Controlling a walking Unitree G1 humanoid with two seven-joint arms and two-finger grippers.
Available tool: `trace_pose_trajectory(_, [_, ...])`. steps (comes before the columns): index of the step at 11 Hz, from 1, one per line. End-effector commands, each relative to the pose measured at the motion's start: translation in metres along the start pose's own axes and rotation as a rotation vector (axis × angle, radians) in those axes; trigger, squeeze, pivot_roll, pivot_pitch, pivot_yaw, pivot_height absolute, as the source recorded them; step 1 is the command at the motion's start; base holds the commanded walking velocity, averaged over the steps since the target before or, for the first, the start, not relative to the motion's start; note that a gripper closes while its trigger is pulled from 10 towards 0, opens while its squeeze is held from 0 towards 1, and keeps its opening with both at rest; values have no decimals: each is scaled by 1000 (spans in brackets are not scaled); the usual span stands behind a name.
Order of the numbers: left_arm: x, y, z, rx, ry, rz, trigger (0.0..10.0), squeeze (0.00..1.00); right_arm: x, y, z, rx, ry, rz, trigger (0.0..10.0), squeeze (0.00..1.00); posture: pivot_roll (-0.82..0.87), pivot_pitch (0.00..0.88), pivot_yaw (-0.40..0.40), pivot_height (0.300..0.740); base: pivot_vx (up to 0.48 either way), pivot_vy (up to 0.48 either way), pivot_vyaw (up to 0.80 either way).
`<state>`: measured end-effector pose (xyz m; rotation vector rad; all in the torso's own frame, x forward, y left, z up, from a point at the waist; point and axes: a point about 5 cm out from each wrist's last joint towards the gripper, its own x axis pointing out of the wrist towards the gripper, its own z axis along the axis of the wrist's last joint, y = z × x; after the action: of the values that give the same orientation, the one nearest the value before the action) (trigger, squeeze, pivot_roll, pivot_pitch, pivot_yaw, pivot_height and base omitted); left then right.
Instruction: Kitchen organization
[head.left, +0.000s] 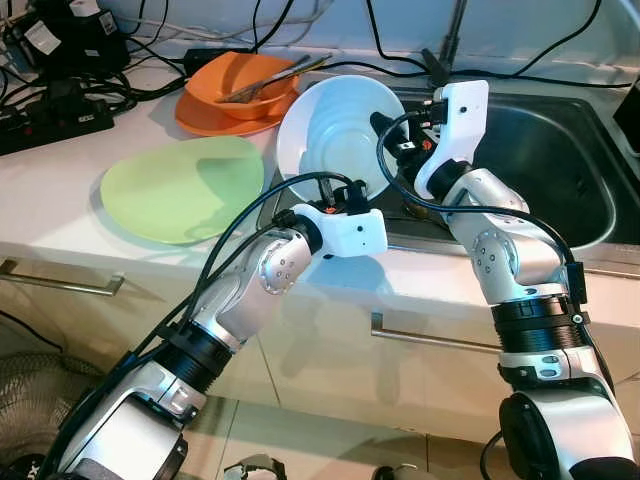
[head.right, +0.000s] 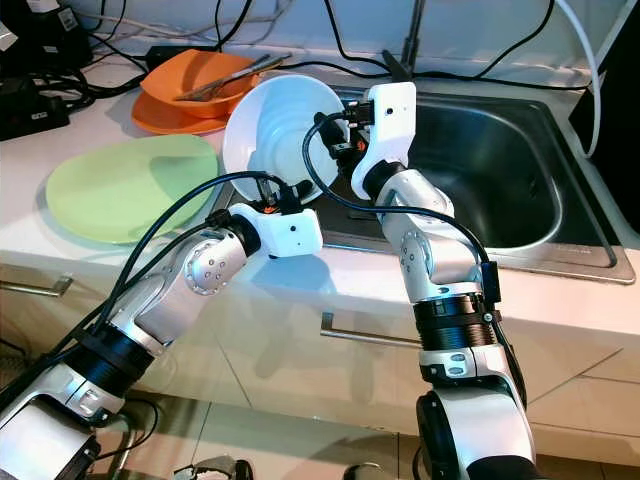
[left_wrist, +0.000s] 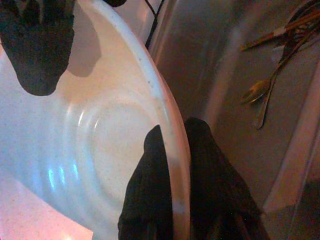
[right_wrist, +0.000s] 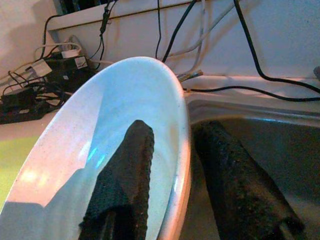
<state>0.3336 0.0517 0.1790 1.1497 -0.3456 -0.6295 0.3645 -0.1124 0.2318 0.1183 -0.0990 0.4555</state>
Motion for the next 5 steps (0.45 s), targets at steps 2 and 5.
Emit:
trace_pose_trajectory(2, [-3, -4, -10, 19, 33, -1, 10000, 0, -6, -19, -7, -9, 42, -71, 0, 0, 36, 46, 26, 740, 0, 0, 0])
trace_pose_trajectory(5, [-3, -1, -9, 37, 34, 15, 10000, 0, -6, -19, -7, -15, 45, -62, 0, 0, 36, 50, 23, 740, 0, 0, 0])
